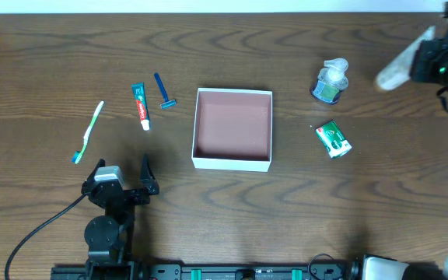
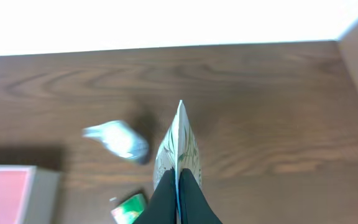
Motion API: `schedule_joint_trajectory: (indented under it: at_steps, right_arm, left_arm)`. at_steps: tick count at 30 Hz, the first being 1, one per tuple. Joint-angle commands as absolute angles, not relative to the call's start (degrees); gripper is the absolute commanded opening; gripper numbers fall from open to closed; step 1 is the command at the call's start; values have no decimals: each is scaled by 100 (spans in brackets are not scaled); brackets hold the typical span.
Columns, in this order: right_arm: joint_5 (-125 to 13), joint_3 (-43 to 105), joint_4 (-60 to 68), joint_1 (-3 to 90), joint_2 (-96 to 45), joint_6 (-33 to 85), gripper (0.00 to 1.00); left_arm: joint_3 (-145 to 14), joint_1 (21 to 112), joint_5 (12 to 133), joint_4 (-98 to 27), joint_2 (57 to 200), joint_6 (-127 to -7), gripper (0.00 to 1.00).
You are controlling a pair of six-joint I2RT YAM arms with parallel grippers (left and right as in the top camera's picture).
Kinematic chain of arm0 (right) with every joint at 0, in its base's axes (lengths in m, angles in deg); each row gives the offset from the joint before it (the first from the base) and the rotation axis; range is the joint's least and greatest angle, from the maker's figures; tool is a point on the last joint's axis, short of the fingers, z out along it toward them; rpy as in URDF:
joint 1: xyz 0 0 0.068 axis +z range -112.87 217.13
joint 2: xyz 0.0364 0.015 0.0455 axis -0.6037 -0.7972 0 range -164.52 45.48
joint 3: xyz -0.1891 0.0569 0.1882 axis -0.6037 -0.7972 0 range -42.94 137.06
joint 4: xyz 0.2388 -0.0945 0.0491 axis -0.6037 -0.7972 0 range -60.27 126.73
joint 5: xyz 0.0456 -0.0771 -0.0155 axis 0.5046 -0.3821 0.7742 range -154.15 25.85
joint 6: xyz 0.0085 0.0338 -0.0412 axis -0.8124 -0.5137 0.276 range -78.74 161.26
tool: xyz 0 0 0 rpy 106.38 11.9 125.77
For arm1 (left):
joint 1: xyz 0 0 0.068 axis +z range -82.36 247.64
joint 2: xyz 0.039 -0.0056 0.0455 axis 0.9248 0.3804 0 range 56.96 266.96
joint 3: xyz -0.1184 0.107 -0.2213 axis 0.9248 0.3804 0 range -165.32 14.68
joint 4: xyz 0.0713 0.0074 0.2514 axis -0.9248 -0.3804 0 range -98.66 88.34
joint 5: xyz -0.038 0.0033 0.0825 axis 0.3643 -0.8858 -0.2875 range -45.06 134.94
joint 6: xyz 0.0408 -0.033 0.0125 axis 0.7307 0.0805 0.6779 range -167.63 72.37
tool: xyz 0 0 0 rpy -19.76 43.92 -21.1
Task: Pack container
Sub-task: 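Carry the lotion tube over the box and lower it inside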
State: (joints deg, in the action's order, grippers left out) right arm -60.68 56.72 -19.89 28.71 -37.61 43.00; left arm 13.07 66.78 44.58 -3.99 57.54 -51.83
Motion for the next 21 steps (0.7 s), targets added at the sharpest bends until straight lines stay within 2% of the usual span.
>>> schedule_joint_trajectory:
  at_steps: [1, 12, 21]
  right_arm:
    - [-5922, 5799, -2035, 3463, -3547, 4171, 1]
    - [-6147, 5799, -1576, 5719, -3910, 3975, 1]
    - [-6228, 5799, -466, 6823, -5121, 3806, 1]
  left_arm:
    - [1445, 6695, 4391, -576, 5712, -5109, 98]
    - [1445, 6695, 4391, -576, 5712, -5109, 98]
    - [1445, 6695, 4391, -576, 5712, -5109, 98]
